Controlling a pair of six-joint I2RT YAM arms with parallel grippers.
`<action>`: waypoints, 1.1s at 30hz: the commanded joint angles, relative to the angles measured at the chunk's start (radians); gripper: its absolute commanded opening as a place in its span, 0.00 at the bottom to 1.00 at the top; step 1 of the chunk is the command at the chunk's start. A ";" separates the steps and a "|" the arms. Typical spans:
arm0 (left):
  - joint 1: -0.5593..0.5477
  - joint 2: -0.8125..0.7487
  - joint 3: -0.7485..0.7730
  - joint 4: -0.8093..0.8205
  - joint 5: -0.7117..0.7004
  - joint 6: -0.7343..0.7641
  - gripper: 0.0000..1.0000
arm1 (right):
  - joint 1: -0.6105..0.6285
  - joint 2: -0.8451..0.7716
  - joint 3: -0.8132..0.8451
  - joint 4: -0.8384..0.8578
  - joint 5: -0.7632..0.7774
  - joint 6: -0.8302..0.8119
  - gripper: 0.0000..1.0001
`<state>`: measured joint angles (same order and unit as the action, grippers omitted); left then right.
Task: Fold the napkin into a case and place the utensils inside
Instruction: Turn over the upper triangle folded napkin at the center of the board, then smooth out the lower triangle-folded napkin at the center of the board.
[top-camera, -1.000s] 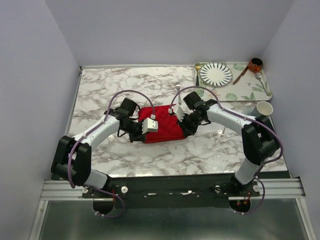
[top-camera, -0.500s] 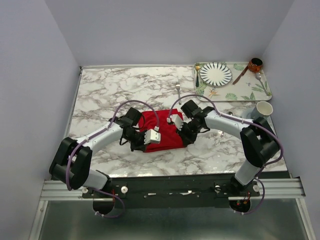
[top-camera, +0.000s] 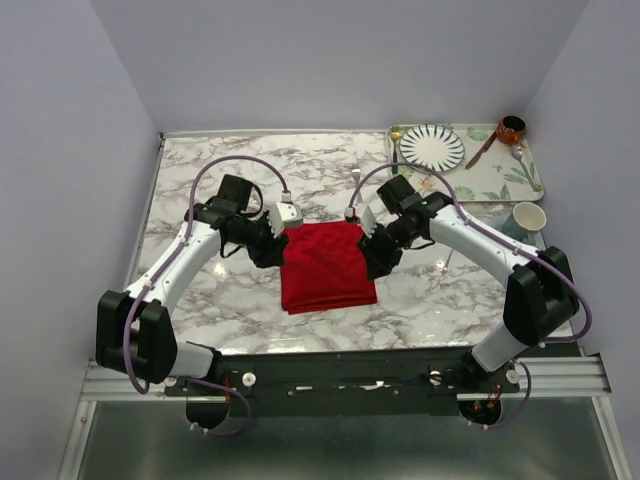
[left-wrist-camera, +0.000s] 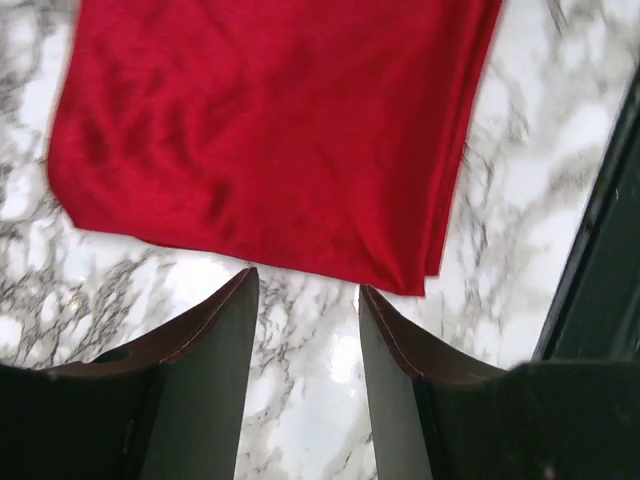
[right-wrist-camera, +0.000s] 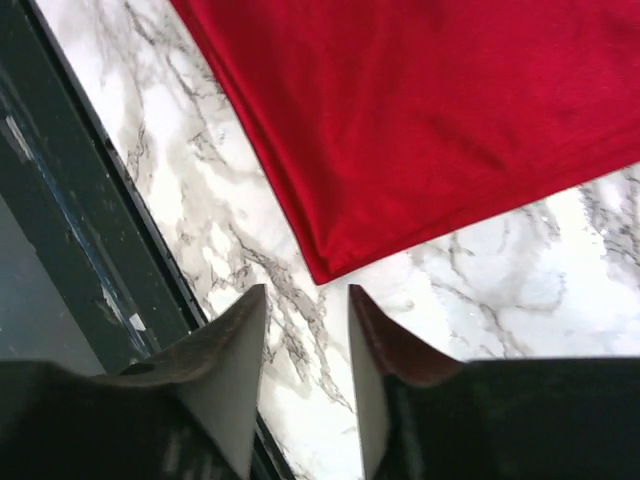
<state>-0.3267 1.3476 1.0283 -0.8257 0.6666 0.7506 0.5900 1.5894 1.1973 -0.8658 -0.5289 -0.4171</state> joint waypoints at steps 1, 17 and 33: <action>0.044 0.067 0.029 0.172 -0.011 -0.339 0.54 | -0.044 0.078 0.057 -0.059 -0.068 0.040 0.43; -0.020 0.052 -0.146 0.247 -0.114 -0.341 0.48 | -0.045 0.159 -0.064 0.017 -0.051 0.191 0.42; -0.310 0.070 -0.274 0.278 -0.321 -0.174 0.45 | -0.231 0.176 -0.096 -0.002 -0.252 0.343 0.45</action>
<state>-0.5854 1.3830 0.7677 -0.5583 0.4179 0.5022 0.4591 1.7412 1.0874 -0.8619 -0.6739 -0.1501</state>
